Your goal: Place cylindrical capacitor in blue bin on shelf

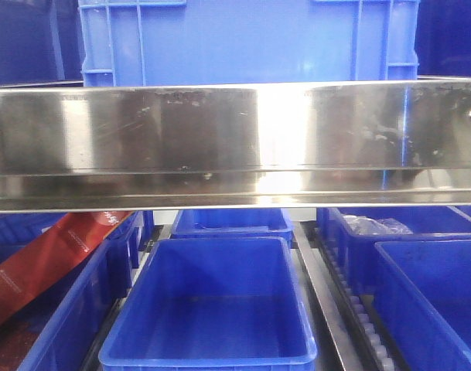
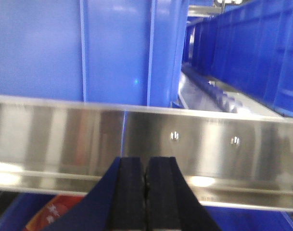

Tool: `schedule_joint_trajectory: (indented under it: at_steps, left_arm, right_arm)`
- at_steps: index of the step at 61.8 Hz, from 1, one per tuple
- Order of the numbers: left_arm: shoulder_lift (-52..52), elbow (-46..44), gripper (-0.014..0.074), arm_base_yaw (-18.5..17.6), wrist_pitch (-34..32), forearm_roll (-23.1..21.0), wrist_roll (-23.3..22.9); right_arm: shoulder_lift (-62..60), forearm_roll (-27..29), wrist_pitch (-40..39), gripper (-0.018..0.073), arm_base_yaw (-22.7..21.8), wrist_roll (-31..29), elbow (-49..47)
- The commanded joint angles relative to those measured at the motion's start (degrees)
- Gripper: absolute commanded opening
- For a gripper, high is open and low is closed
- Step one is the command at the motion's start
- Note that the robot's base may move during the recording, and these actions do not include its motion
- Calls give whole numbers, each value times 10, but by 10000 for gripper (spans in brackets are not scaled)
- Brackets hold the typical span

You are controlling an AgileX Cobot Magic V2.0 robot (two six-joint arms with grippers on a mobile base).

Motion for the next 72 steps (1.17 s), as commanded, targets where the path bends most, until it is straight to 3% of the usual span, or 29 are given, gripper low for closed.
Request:
schedule_joint_trajectory:
  at_steps: [1, 17, 30, 72]
  left_arm:
    - [-3, 2, -111, -11, -10, 8, -8]
    - [-3, 2, -111, -57, -37, 9, -8]
    - [-3, 2, -111, -56, -76, 9, -8]
    - [-3, 2, -111, -56, -76, 9, -8]
  right_arm:
    - [-2, -4, -11, -163, -2, -2, 0]
    - [-2, -4, -11, -163, -2, -2, 0]
    - [-2, -4, -11, -163, -2, -2, 0]
    - [-2, -4, -11, -163, -2, -2, 0]
